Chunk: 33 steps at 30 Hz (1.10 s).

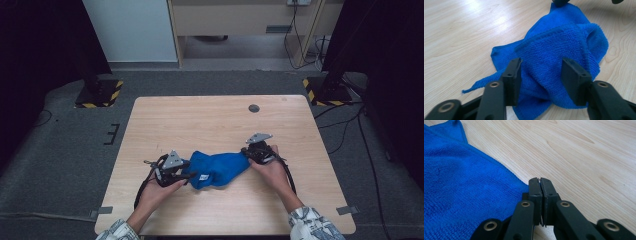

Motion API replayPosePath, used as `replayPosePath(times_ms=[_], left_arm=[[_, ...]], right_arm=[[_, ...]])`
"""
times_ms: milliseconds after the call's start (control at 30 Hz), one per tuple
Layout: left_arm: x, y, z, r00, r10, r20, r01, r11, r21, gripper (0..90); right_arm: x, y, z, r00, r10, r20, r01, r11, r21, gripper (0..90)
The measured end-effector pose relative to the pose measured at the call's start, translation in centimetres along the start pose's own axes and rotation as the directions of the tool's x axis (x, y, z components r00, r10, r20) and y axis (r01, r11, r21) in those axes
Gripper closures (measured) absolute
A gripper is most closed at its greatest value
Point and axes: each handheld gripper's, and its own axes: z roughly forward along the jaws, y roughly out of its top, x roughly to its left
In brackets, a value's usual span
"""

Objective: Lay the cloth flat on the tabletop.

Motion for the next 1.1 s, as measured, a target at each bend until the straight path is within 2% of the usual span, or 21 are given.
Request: replayPosePath(times_ms=[67,100,133,167,200,233,267,367,633,833,900,1100], left_arm=[[0.0,0.1,0.4,0.9999,0.008,-0.009,-0.008,0.9998,0.016,57.9],[0.1,0.2,0.5,0.9999,0.01,-0.008,-0.01,0.9997,0.021,63.0],[0.0,0.2,0.7,0.9999,0.013,-0.007,-0.013,0.9997,0.023,63.0],[0.0,0.3,0.9,0.9998,0.02,-0.008,-0.02,0.9994,0.03,70.0],[-0.1,0.4,1.1,0.9995,0.028,-0.011,-0.028,0.9989,0.037,73.1],[-0.1,0.5,1.4,0.9994,0.032,-0.013,-0.032,0.9985,0.046,73.1],[-0.2,0.7,1.6,0.9992,0.037,-0.014,-0.036,0.9981,0.05,78.6],[-0.1,1.0,2.1,0.9992,0.035,-0.018,-0.034,0.9978,0.057,83.8],[0.7,2.0,3.9,0.9995,0.007,-0.03,-0.005,0.999,0.044,86.3],[1.2,2.2,4.6,0.9993,-0.012,-0.034,0.014,0.9991,0.041,86.3],[1.3,2.1,4.7,0.9991,-0.027,-0.032,0.028,0.9989,0.039,85.9],[1.6,1.7,4.4,0.999,-0.031,-0.031,0.032,0.9985,0.044,84.0]], right_arm=[[0.0,0.0,-0.1,1.0,-0.002,-0.003,0.002,1.0,0.002,88.4],[-0.1,-0.1,-0.2,1.0,-0.008,-0.001,0.008,1.0,0.0,88.4],[-0.1,-0.1,-0.2,1.0,-0.008,-0.001,0.008,1.0,0.0,88.4],[-0.1,-0.1,-0.4,1.0,-0.003,0.0,0.003,1.0,-0.008,88.5],[-0.1,-0.1,-0.5,1.0,0.001,-0.001,-0.001,1.0,-0.012,88.5],[-0.1,-0.1,-0.5,1.0,0.001,-0.001,-0.001,1.0,-0.012,88.5],[-0.1,-0.2,-0.8,1.0,0.004,-0.002,-0.004,1.0,-0.017,88.4],[-0.2,-0.5,-1.2,1.0,0.005,-0.003,-0.005,1.0,-0.02,88.5],[-0.6,-1.7,-2.9,0.9996,0.029,0.002,-0.029,0.999,-0.027,88.5],[-0.7,-2.5,-3.9,0.999,0.044,0.001,-0.044,0.999,-0.022,88.5],[-0.5,-2.9,-4.3,0.9985,0.055,-0.008,-0.055,0.998,-0.03,88.5],[0.2,-3.1,-4.3,0.9979,0.062,-0.018,-0.062,0.998,-0.031,88.5]])
